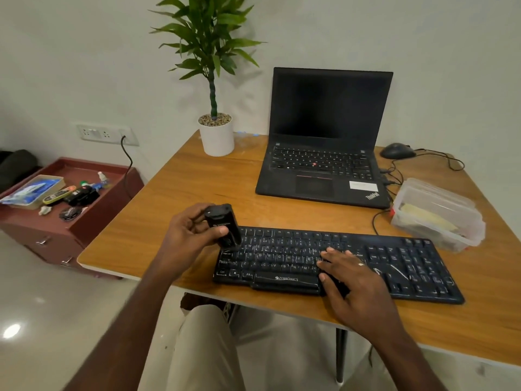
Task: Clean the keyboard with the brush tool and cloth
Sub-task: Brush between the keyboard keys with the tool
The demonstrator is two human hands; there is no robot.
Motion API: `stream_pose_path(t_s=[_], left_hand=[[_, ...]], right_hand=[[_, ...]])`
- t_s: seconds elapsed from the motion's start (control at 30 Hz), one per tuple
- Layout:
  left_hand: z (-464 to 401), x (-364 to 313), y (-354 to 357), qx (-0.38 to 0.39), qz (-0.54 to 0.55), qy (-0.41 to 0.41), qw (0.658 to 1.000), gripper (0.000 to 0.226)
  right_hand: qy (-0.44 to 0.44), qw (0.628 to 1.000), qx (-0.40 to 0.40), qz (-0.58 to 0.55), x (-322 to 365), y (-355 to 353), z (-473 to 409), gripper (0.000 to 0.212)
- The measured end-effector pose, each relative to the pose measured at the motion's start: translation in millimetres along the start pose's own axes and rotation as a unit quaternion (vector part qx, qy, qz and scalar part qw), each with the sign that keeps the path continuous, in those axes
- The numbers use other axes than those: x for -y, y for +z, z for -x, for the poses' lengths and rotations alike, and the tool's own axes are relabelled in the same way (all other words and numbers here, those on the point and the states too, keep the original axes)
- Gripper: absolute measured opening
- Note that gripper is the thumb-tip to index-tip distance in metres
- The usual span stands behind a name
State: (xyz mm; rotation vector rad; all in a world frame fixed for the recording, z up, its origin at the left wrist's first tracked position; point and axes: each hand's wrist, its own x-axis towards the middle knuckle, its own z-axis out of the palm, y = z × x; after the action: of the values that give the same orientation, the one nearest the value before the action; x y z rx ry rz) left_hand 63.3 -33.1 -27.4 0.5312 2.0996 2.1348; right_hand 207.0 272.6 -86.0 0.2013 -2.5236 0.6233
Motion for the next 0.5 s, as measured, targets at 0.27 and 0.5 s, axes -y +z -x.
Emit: stream_pose_path(t_s=[0.27, 0.5], left_hand=[[-9, 5, 49, -0.037, 0.045, 0.009, 0.998, 0.033], [0, 4, 6, -0.071, 0.0, 0.04, 0.997, 0.033]], right_hand=[[0.009, 1.0, -0.002, 0.006, 0, -1, 2, 0.037], [0.017, 1.0, 0.002, 0.003, -2, -1, 3, 0.038]])
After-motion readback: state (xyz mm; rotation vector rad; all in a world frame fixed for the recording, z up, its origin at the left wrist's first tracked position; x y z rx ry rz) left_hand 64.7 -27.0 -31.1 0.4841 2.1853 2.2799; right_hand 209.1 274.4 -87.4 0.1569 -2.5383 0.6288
